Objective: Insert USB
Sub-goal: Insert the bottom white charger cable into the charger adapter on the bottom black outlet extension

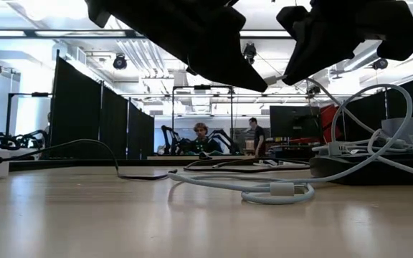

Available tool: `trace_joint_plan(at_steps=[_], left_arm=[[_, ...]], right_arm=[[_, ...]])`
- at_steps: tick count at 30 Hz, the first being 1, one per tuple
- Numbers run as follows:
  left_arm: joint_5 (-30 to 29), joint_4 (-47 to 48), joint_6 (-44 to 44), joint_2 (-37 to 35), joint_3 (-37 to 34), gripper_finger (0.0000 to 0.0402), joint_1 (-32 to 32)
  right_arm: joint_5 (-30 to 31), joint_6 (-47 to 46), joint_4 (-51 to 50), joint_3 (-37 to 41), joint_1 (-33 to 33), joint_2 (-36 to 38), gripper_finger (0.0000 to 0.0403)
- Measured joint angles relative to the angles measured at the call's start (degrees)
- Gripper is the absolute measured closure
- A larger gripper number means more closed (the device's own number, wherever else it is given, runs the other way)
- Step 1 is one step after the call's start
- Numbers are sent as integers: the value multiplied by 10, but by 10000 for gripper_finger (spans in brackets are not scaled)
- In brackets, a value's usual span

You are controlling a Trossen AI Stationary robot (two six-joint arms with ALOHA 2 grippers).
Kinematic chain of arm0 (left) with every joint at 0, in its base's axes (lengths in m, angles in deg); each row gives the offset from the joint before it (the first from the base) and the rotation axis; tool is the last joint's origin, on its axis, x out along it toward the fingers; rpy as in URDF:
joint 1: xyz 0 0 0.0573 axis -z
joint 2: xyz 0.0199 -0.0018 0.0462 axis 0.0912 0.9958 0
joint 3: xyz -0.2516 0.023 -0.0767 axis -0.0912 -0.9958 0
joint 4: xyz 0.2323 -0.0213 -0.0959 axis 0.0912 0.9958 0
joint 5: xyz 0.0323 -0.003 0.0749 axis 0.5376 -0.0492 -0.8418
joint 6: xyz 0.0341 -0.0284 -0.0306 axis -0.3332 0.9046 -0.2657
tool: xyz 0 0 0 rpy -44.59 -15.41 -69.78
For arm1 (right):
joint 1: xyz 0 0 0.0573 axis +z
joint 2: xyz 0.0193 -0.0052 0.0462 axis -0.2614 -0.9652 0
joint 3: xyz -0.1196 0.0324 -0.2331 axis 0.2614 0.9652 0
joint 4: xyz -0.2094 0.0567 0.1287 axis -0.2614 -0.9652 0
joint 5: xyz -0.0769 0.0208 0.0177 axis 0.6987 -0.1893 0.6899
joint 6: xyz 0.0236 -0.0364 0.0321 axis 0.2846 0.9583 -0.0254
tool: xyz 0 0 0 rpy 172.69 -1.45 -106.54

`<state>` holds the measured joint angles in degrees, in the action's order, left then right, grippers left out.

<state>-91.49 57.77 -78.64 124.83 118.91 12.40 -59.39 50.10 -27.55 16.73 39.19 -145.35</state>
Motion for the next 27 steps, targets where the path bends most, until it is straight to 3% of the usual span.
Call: trace_joint_plan(at_steps=[7,17,20,27], left_arm=[[0,0,-4,0,0,397,0],[-24,1,-15,0,-1,401,1],[-24,-1,-19,0,-1,401,3],[-49,-6,-34,0,-1,402,12]], right_arm=[[-3,-2,0,0,0,0,403],[-15,8,12,0,0,2,394],[-51,23,42,0,0,9,356],[-52,55,50,-4,2,52,242]])
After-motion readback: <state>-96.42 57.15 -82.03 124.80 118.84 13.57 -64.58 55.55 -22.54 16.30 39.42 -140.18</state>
